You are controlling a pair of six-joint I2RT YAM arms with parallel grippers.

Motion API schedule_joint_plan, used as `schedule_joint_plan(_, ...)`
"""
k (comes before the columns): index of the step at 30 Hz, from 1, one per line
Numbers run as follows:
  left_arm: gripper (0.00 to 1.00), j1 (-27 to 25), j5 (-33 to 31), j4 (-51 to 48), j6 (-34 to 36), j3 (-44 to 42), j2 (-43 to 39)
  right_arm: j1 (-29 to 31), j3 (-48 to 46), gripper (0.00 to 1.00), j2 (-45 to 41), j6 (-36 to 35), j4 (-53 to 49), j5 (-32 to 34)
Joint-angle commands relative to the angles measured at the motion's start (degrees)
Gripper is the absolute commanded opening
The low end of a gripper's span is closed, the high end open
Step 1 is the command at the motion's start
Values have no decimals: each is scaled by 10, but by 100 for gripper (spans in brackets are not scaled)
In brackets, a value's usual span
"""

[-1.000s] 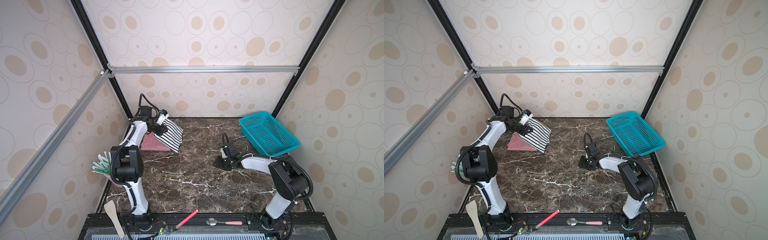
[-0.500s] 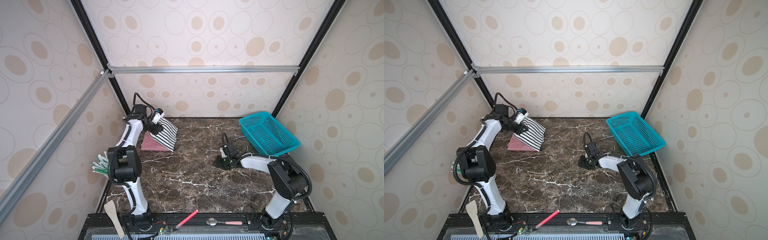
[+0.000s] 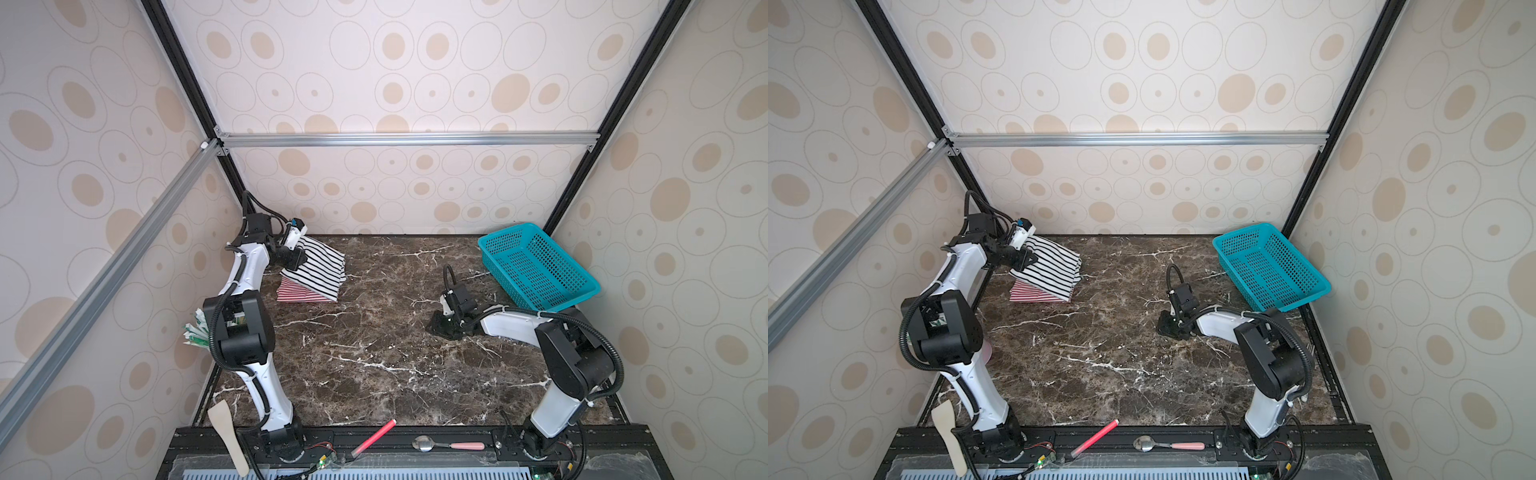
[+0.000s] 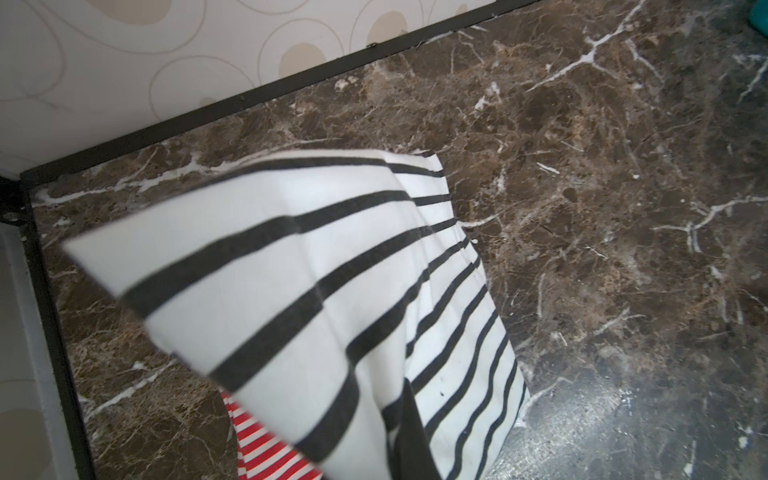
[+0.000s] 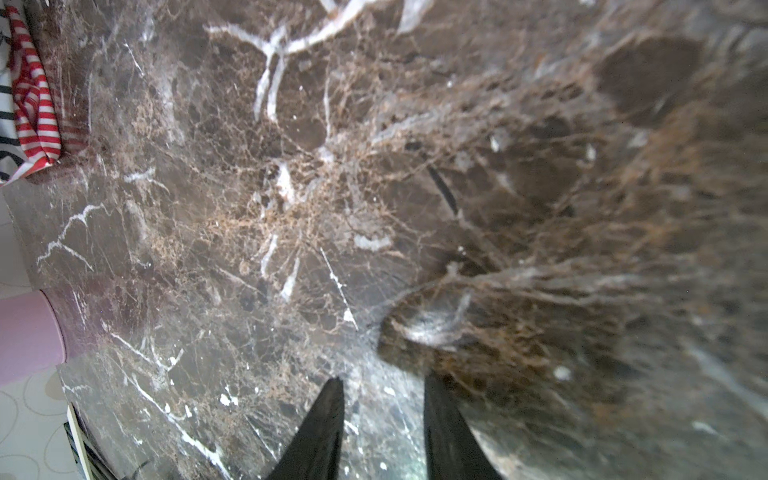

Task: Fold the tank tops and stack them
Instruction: 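Carry the black-striped top onto the red-striped top with left gripper while right releases, then release the black-striped top on the stack and raise the left gripper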

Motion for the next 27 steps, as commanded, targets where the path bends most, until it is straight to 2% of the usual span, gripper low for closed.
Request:
schedule_joint_plan(1, 0, 9, -31, 42, -5, -26, 1, 6, 9, 35, 4, -6, -20, 6)
schedule_joint_plan(10, 0, 28, -91, 137, -45, -116, -5, 7, 2, 35, 5, -5, -17, 3)
schedule_joint_plan(14, 0, 28, -139, 173, -63, -148, -13, 7, 2, 35, 9, -4, -14, 3)
schedule_joint_plan(15, 7, 28, -151, 180, -67, -153, -14, 7, 2, 35, 9, -4, -13, 2)
schedule_joint_plan(17, 31, 28, -174, 190, -71, -160, -13, 7, 2, 35, 10, -4, -11, 0)
schedule_joint_plan(18, 39, 28, -189, 199, -76, -165, -16, 7, 2, 35, 10, -5, -11, -1)
schedule_joint_plan(19, 43, 28, -204, 209, -79, -172, -19, 8, 2, 35, 10, -4, -10, -1)
schedule_joint_plan(27, 49, 30, -304, 285, -112, -199, -37, 9, -7, 35, 7, -2, 0, -4)
